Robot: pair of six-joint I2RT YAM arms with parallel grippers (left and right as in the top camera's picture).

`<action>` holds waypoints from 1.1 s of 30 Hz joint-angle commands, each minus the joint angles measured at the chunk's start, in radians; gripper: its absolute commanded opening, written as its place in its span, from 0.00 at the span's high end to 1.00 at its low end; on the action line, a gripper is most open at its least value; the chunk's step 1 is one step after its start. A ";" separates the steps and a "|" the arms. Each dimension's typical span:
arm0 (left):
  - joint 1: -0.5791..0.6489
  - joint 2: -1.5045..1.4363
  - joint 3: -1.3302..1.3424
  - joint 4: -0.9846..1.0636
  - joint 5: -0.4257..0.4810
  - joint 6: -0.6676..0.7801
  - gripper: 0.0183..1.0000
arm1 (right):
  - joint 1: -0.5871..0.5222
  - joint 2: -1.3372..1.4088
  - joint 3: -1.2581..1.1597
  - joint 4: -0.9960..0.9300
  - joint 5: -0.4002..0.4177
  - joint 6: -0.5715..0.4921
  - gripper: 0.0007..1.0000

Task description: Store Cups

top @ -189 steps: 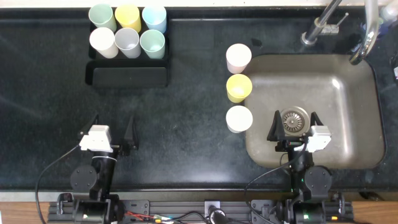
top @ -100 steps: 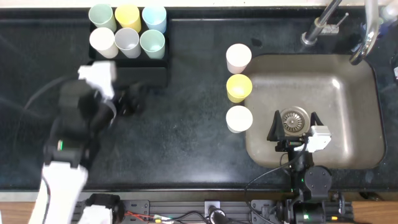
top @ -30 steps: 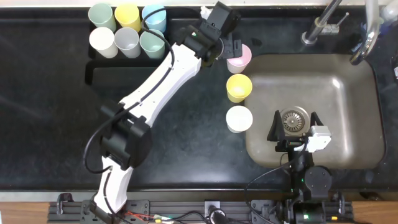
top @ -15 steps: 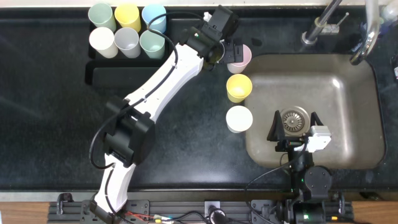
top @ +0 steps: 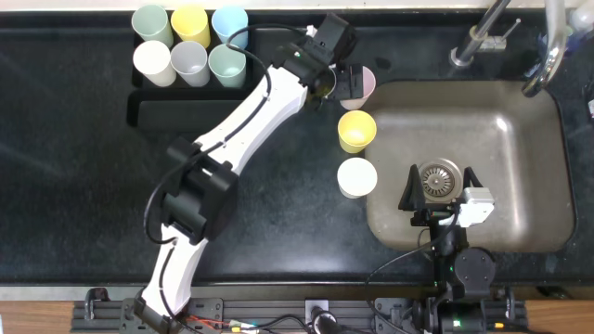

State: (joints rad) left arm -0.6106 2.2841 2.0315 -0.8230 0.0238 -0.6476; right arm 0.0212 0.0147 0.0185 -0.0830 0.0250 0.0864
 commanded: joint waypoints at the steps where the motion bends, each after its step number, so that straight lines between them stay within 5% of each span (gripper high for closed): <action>1: 0.000 0.015 0.018 -0.002 0.004 0.022 0.12 | 0.003 -0.011 -0.014 0.005 -0.006 0.007 0.00; 3: 0.000 0.016 0.018 -0.002 -0.001 0.022 0.22 | 0.003 -0.011 -0.014 0.005 -0.006 0.007 0.00; 9: 0.000 0.016 0.018 0.001 -0.010 0.023 0.93 | 0.003 -0.011 -0.014 0.005 -0.006 0.007 0.00; 10: 0.000 0.015 0.019 0.005 -0.010 0.023 0.98 | 0.003 -0.011 -0.014 0.005 -0.006 0.007 0.00; 23: 0.016 -0.093 0.154 -0.095 -0.068 0.040 0.98 | 0.003 -0.011 -0.014 0.005 -0.006 0.007 0.00; 33: 0.167 -0.322 0.151 -0.663 -0.071 -0.212 0.98 | 0.003 -0.011 -0.014 0.005 -0.006 0.007 0.00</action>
State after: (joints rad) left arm -0.4931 2.0357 2.1609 -1.4139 -0.0307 -0.7551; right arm 0.0212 0.0147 0.0185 -0.0830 0.0257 0.0860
